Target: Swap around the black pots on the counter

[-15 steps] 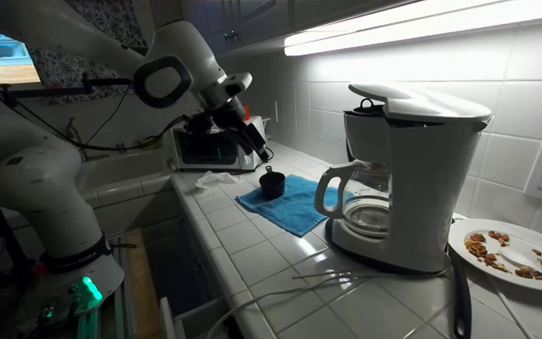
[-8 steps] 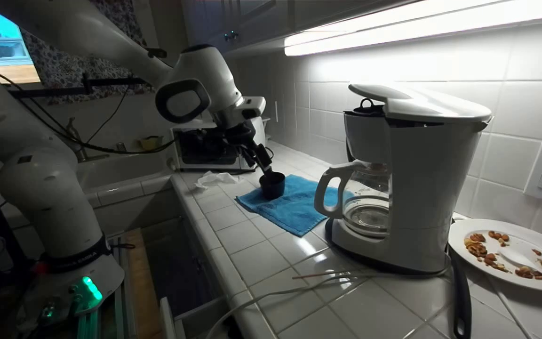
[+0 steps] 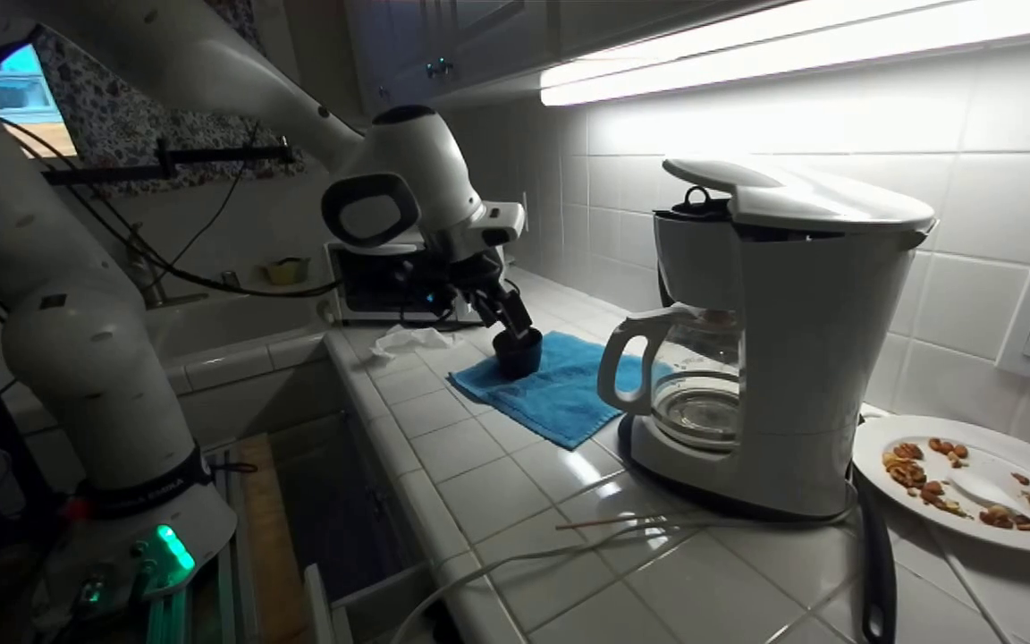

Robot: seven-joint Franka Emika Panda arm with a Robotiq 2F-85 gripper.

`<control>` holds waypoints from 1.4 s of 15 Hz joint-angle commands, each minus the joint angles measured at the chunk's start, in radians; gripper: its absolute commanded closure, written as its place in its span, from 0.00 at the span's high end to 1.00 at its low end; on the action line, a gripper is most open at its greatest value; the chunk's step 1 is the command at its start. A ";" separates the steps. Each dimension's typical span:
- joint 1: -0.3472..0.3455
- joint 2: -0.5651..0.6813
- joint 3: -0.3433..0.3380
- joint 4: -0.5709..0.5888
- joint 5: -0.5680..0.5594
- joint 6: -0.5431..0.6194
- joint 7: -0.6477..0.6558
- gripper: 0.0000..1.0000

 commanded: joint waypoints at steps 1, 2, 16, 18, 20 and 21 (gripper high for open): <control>0.069 0.061 -0.054 0.035 0.131 0.039 -0.124 1.00; 0.083 0.072 -0.063 0.039 0.156 0.048 -0.150 1.00; 0.166 0.193 -0.105 0.131 0.411 0.042 -0.392 0.25; 0.166 0.209 -0.103 0.139 0.432 0.037 -0.414 0.11; 0.162 0.225 -0.101 0.145 0.442 0.036 -0.430 0.03; 0.162 0.231 -0.099 0.146 0.442 0.036 -0.433 0.03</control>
